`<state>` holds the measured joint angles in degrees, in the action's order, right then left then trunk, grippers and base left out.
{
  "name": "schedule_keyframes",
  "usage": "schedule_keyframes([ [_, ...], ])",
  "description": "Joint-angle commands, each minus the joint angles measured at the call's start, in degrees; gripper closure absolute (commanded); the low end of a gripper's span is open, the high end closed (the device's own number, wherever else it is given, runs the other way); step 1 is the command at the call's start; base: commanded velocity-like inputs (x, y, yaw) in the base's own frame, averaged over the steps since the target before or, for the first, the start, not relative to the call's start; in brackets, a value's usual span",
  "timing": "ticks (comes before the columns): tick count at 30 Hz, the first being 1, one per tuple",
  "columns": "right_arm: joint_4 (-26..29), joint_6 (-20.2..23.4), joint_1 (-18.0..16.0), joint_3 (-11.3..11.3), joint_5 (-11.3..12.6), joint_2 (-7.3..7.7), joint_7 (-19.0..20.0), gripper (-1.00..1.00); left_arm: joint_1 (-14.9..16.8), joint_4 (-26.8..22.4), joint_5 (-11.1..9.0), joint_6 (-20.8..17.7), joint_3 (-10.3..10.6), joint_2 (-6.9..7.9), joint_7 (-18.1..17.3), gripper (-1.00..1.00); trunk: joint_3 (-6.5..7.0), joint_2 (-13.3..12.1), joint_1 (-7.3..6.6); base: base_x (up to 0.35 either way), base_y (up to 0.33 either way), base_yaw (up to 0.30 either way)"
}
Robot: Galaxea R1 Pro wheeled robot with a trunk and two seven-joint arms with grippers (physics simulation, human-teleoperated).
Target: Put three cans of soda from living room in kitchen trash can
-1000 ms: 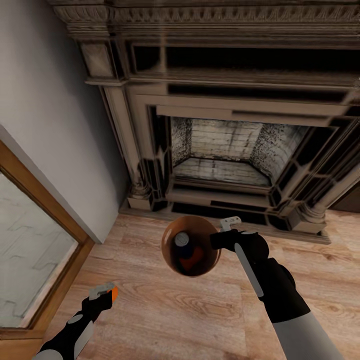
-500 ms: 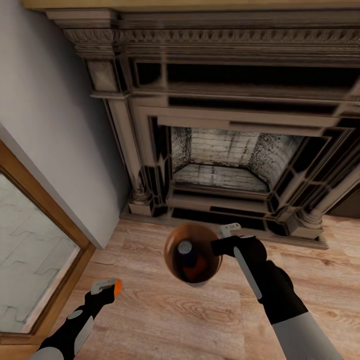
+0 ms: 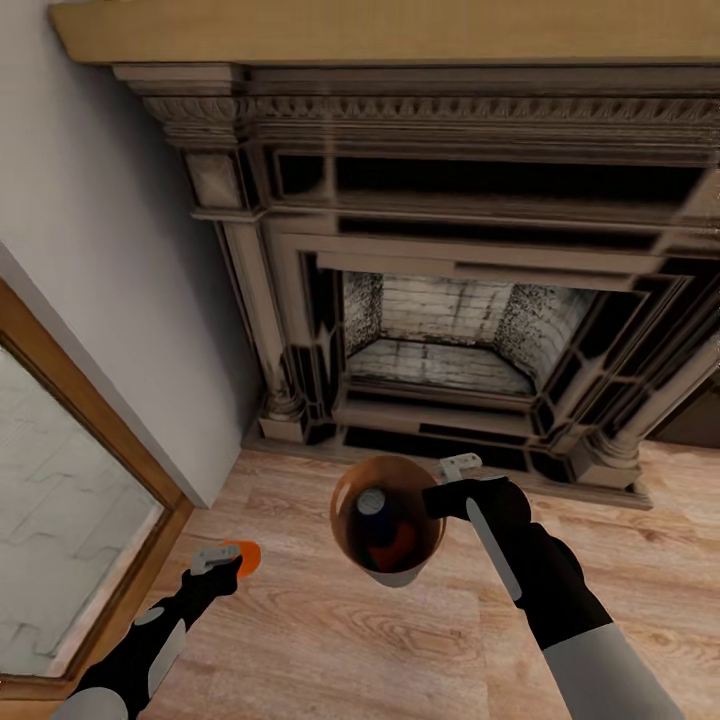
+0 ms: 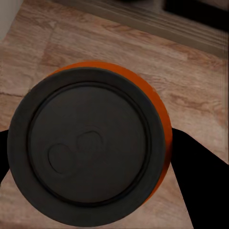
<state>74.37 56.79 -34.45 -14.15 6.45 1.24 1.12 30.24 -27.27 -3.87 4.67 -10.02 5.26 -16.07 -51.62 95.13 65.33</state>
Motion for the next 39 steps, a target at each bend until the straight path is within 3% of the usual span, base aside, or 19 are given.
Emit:
schedule_keyframes([
  [1,0.00,-0.01,0.00,0.00,0.96,-0.01,0.29,1.00,-0.01,-0.04,0.09,0.02,0.02,0.00,0.12,1.00,0.28,-0.42,-0.23,0.000,0.000,0.000],
  [5,-0.07,-0.01,0.00,0.00,0.94,-0.01,0.29,1.00,-0.01,-0.25,0.09,-0.01,0.06,0.01,-0.22,1.00,1.38,-2.02,-1.11,0.000,0.000,0.000],
  [10,-1.30,-0.37,0.00,0.00,0.93,-0.01,0.29,1.00,-0.01,-1.38,0.09,-0.06,0.00,0.03,-3.90,1.00,2.75,-4.03,-2.21,0.000,0.000,0.000],
  [15,-5.03,-4.95,0.00,0.00,0.93,-0.01,0.22,1.00,-0.01,-2.11,0.09,-0.20,0.00,0.09,-7.18,1.00,4.12,-6.03,-3.30,0.000,0.000,0.000],
  [17,-6.06,-5.71,0.00,0.00,0.93,-0.01,0.20,1.00,-0.01,-2.52,0.09,-2.72,0.04,0.09,-8.25,1.00,4.67,-6.83,-3.74,0.000,0.000,0.000],
  [20,-6.80,-6.04,0.00,0.00,0.93,-0.01,0.25,1.00,-0.01,-4.99,0.13,-7.32,-0.07,0.27,-13.90,1.00,5.49,-8.04,-4.40,0.000,0.000,0.000],
  [27,-9.09,-6.49,0.00,0.00,0.93,-0.01,0.28,1.00,-0.01,-6.33,0.12,-9.43,-0.17,1.03,-21.66,1.00,7.41,-10.84,-5.94,0.000,0.000,0.000],
  [39,-10.79,-9.96,-0.01,0.00,0.93,-0.01,0.29,1.00,-0.01,-6.40,0.10,-9.78,-0.26,2.55,-24.31,1.00,10.51,-15.26,-8.36,0.000,0.000,0.000],
])
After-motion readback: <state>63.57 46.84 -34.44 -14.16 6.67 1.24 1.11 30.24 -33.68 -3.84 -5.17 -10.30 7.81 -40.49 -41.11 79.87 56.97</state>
